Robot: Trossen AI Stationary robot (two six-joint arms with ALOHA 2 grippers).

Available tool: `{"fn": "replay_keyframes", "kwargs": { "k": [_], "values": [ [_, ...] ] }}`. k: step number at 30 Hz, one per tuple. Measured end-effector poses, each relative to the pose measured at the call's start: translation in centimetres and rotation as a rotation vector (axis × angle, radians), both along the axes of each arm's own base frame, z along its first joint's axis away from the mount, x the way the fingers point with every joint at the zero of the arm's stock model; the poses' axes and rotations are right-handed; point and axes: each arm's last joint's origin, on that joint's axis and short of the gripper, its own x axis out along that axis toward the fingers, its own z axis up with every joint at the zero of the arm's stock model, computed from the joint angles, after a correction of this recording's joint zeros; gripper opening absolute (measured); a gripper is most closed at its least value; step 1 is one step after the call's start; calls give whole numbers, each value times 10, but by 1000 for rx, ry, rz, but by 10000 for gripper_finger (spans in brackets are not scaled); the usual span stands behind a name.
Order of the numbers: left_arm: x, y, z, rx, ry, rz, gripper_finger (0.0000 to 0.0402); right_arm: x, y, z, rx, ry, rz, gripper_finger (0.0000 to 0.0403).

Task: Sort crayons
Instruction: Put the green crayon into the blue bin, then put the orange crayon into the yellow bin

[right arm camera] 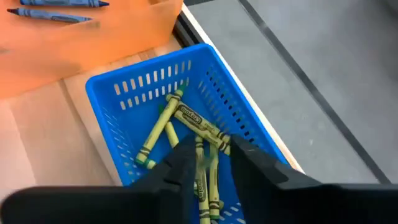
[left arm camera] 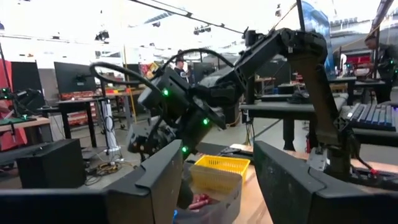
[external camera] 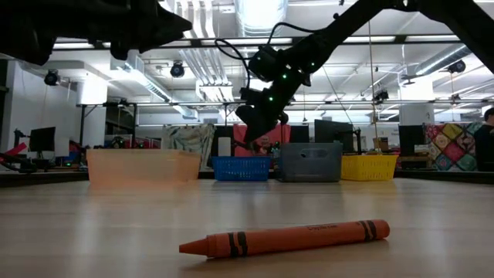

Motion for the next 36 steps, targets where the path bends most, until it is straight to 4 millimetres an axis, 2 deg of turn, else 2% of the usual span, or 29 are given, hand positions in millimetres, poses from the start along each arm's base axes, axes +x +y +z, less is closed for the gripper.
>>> {"fn": "replay_keyframes", "kwargs": {
  "k": [5,10,14,20,25,28,31,36],
  "values": [
    [2,-1,-4,-38,12,-19,176,-3,1,9,8,-23,-14,125],
    [4,-1,-14,-81,64,-34,175,-14,13,44,60,-99,21,145],
    [5,-4,-26,-127,143,-82,175,-25,37,73,152,-129,99,143],
    [12,-11,-32,-212,224,-268,175,-38,99,108,201,-141,232,139],
    [19,-23,-30,-269,261,-435,175,-49,160,121,222,-181,306,141],
    [24,-35,-31,-280,281,-502,175,-57,197,117,232,-176,305,141],
    [30,-53,-33,-271,305,-551,175,-63,235,106,256,-156,319,141],
    [44,-87,-39,-234,353,-620,175,-72,299,86,319,-106,432,141]
  ]
}}
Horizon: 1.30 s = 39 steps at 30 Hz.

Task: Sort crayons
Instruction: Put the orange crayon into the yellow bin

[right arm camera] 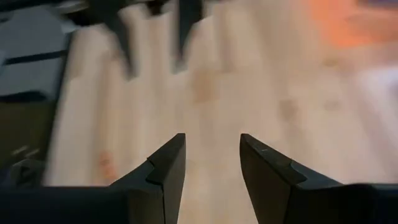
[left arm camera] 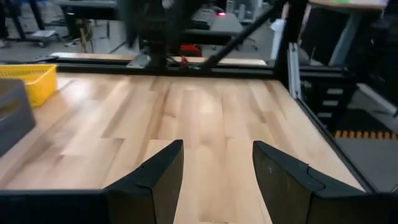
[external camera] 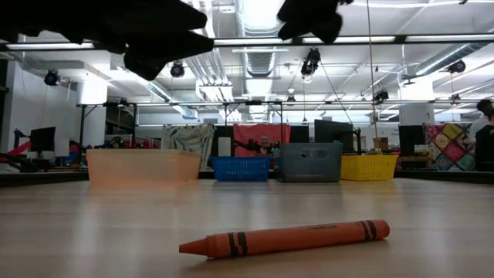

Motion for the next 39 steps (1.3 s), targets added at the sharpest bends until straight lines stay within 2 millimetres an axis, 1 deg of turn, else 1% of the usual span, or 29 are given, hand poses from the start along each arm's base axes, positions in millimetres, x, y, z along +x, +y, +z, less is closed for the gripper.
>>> {"fn": "replay_keyframes", "kwargs": {
  "k": [2,4,6,9,12,16,20,22,28,34,39],
  "values": [
    [3,-12,-2,30,8,8,175,-2,26,-10,31,7,46,140],
    [6,-24,-2,45,0,56,175,-2,51,-19,60,-3,93,140],
    [6,-36,1,56,-13,88,175,-1,76,-28,81,-18,136,139],
    [4,-52,8,76,-13,65,175,2,107,-41,87,-47,168,139],
    [0,-65,18,80,-8,29,175,9,129,-57,83,-39,189,139],
    [-8,-78,36,68,-28,-2,175,23,150,-80,86,6,185,139],
    [-15,-90,48,65,-44,-27,175,36,162,-106,60,63,185,139],
    [-17,-95,52,68,-51,-42,175,42,165,-114,47,97,176,139],
    [-23,-103,53,67,-52,-72,175,46,168,-137,-25,259,146,140],
    [-24,-104,53,64,-50,-76,175,47,170,-158,-21,314,151,138],
    [-24,-104,52,66,-47,-75,175,48,170,-165,-23,340,146,135]
  ]
}}
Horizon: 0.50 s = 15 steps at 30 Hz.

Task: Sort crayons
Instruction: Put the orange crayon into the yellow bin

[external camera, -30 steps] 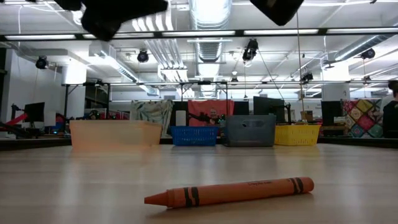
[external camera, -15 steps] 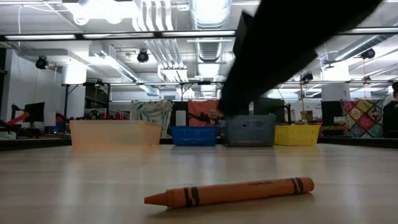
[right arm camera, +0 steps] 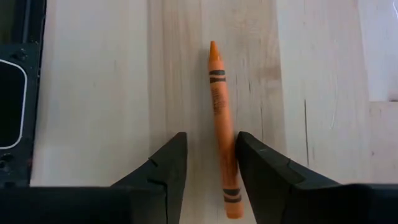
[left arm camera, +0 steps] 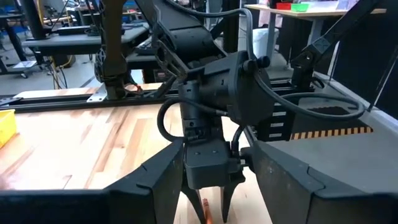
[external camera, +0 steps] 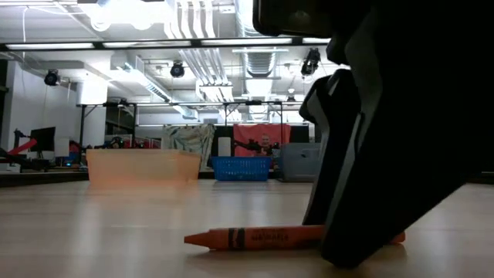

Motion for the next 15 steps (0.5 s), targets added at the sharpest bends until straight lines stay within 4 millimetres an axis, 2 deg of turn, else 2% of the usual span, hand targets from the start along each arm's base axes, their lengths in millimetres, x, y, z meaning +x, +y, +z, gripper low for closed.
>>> {"fn": "replay_keyframes", "kwargs": {
  "k": [5,7,11,15],
  "values": [
    [0,3,0,5,-11,105,175,1,-3,-3,-2,17,-5,126],
    [0,5,0,18,-19,160,175,2,-4,-3,-2,21,-8,104],
    [0,6,-1,52,-17,178,175,3,-7,-3,-7,24,-7,32],
    [3,9,-1,66,-11,189,175,5,-11,-2,-8,28,-3,15]
  ]
}}
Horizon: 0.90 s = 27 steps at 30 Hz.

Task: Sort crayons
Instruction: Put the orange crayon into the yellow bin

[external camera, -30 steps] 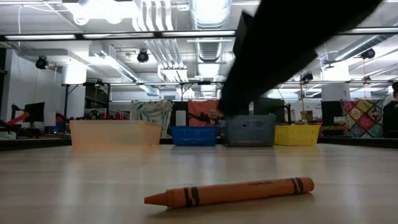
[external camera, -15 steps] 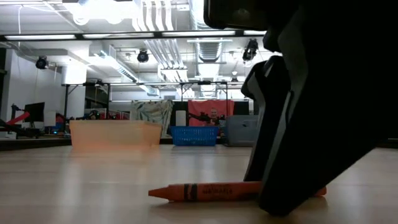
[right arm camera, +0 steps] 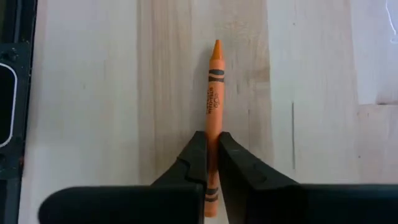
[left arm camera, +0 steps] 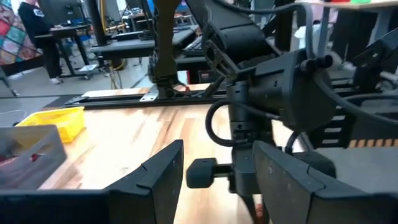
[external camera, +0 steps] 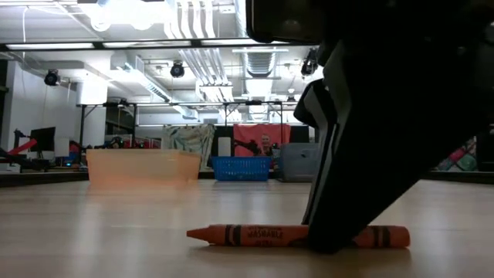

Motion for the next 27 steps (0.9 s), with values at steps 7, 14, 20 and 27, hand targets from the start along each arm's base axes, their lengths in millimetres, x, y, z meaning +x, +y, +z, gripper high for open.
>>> {"fn": "replay_keyframes", "kwargs": {
  "k": [7,14,20,27],
  "values": [
    [6,20,7,105,46,45,175,2,-39,35,-48,60,-15,13],
    [9,71,22,238,145,160,164,-8,-137,100,-180,169,-148,13],
    [2,124,24,280,194,183,156,-21,-243,152,-227,89,-305,13],
    [-19,163,6,144,161,226,146,-63,-364,174,-220,69,-657,13]
  ]
}}
